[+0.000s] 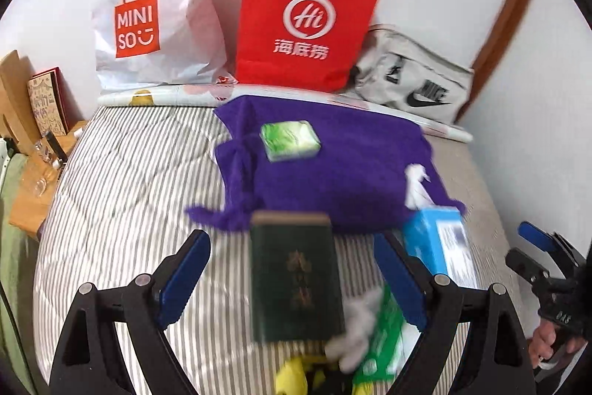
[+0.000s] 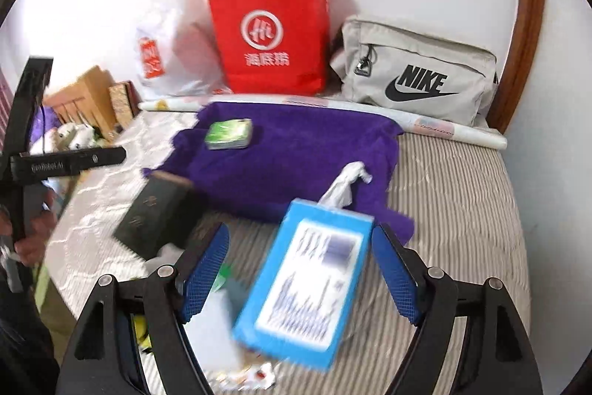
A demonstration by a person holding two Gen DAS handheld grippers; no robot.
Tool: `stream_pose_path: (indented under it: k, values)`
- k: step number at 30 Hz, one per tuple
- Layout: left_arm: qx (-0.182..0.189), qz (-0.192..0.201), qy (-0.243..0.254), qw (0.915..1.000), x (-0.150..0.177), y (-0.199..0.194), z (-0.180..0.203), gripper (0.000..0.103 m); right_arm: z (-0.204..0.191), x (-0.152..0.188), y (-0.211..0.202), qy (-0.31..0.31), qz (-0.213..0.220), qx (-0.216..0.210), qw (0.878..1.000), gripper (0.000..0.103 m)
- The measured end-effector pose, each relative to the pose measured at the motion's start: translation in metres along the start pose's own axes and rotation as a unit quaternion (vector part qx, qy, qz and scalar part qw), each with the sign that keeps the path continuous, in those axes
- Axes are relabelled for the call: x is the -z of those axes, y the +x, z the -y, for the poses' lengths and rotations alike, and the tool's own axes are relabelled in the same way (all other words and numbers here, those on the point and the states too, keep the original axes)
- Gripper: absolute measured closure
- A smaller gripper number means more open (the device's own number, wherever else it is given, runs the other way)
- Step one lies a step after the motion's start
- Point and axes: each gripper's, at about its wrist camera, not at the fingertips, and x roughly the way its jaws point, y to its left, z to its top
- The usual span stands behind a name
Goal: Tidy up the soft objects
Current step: 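Move both grippers back toward the remaining items beside the tin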
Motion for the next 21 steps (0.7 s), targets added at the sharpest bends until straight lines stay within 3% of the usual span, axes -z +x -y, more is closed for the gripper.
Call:
stream_pose_path:
  k: [8,13,21]
  values:
    - [-0.014,-0.023,0.023,0.9994,0.067,-0.015,0.003,0.013,-0.012,0.053,-0.029,0.058,0.021,-0.052,0.997,0.024]
    - [-0.005,-0.046,-0.002,0.9989,0.094,-0.006,-0.009,0.013,-0.031,0.080,-0.026,0.026,0.016,-0.025,0.999,0.024]
    - [0.002,-0.053,-0.014,0.9985,0.117,0.004,-0.015,0.013,-0.059,0.111,-0.002,-0.023,-0.010,-0.041,0.999,0.025]
